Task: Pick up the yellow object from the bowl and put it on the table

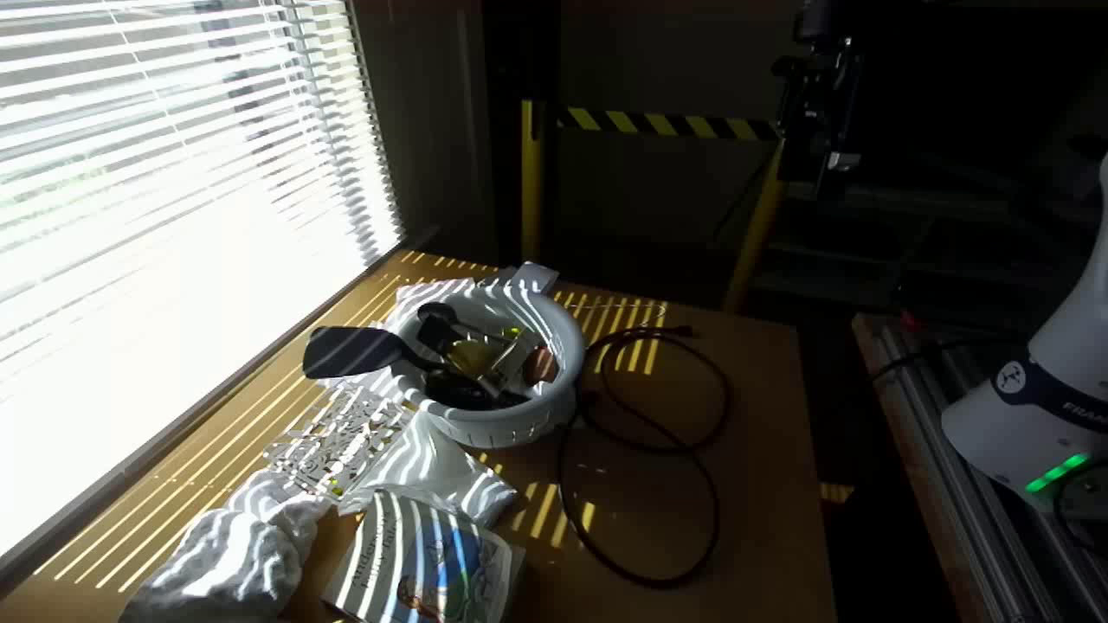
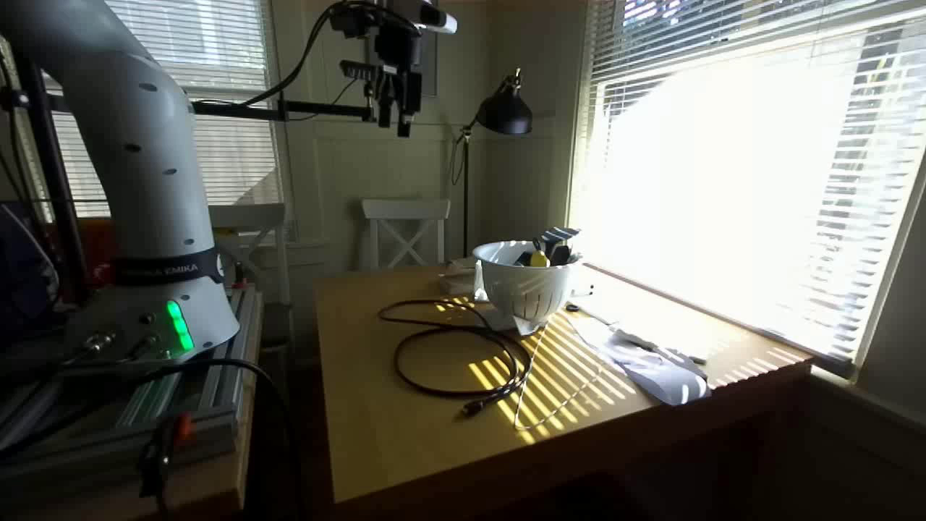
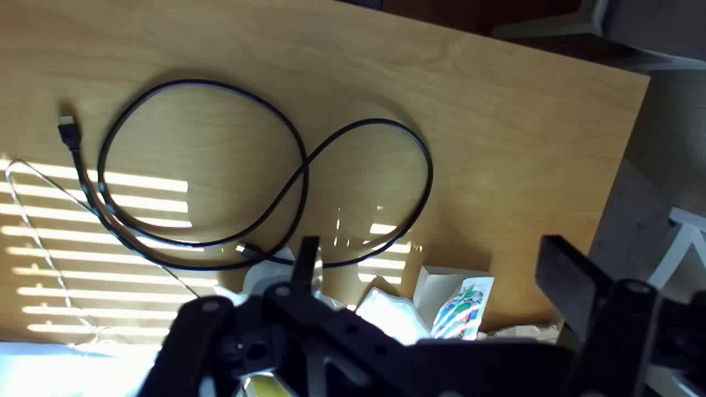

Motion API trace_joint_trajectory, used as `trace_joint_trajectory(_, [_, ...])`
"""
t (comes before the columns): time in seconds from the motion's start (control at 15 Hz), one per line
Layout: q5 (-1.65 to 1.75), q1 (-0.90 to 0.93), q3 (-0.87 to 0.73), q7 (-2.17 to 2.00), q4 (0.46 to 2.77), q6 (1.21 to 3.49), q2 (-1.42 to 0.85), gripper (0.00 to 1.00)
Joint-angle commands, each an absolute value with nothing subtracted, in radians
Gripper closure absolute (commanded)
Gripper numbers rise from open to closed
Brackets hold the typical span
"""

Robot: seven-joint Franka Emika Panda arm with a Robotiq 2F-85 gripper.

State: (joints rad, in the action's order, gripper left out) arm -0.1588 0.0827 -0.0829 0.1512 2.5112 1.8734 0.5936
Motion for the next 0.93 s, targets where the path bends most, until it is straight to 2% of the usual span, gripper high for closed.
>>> trace_joint_trajectory(0.0, [-0.166, 0.067, -0.07, 0.158, 2.509, 1.87, 0.592, 0.0])
trace_joint_trajectory(0.47, [-0.166, 0.067, -0.07, 0.158, 2.509, 1.87, 0.592, 0.0])
trace_joint_trajectory(0.87, [-0.229, 0.055, -0.142, 0.227, 2.455, 2.099, 0.491, 0.0])
